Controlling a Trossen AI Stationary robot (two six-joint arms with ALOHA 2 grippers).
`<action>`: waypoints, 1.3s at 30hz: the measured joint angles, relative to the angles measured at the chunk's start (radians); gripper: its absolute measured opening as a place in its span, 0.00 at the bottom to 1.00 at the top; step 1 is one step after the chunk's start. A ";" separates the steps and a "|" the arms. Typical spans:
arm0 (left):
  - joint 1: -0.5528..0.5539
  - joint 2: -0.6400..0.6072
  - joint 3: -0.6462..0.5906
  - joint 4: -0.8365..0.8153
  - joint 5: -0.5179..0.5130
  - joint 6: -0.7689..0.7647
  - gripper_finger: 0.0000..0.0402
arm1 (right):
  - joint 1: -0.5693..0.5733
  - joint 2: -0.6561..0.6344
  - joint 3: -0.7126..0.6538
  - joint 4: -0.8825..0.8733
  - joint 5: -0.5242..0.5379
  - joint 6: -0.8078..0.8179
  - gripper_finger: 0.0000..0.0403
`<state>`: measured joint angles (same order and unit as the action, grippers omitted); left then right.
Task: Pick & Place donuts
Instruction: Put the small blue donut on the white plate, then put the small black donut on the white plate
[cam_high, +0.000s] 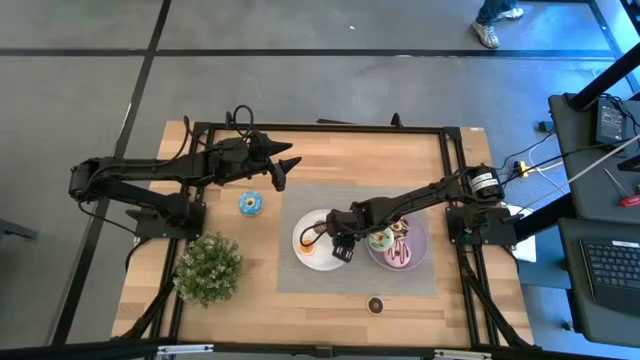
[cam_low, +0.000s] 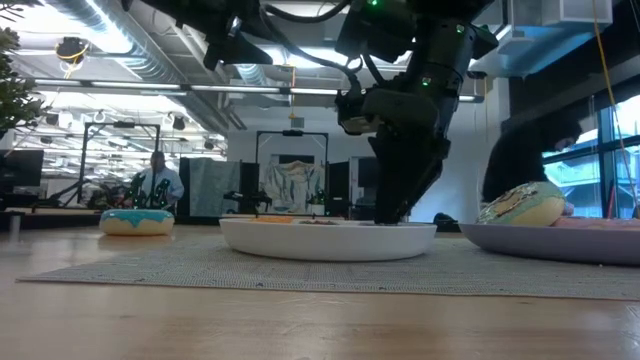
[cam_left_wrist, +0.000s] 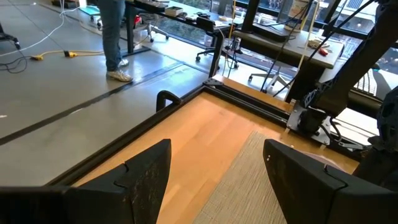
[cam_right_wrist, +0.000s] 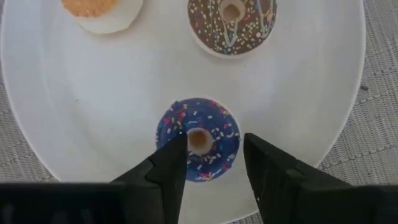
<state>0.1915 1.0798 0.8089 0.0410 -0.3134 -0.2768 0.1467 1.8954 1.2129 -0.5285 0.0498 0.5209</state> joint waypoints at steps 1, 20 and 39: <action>0.000 0.000 0.000 0.000 0.000 0.000 0.63 | 0.000 0.000 0.000 0.000 0.000 0.000 0.40; 0.000 0.000 0.000 0.000 0.000 0.001 0.63 | 0.147 -0.198 0.002 -0.179 0.000 0.051 0.40; 0.000 0.000 0.000 0.000 -0.007 -0.004 0.63 | 0.460 -0.181 0.001 -0.183 -0.022 0.057 0.40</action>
<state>0.1913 1.0796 0.8089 0.0406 -0.3206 -0.2809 0.6069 1.7148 1.2140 -0.7120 0.0279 0.5782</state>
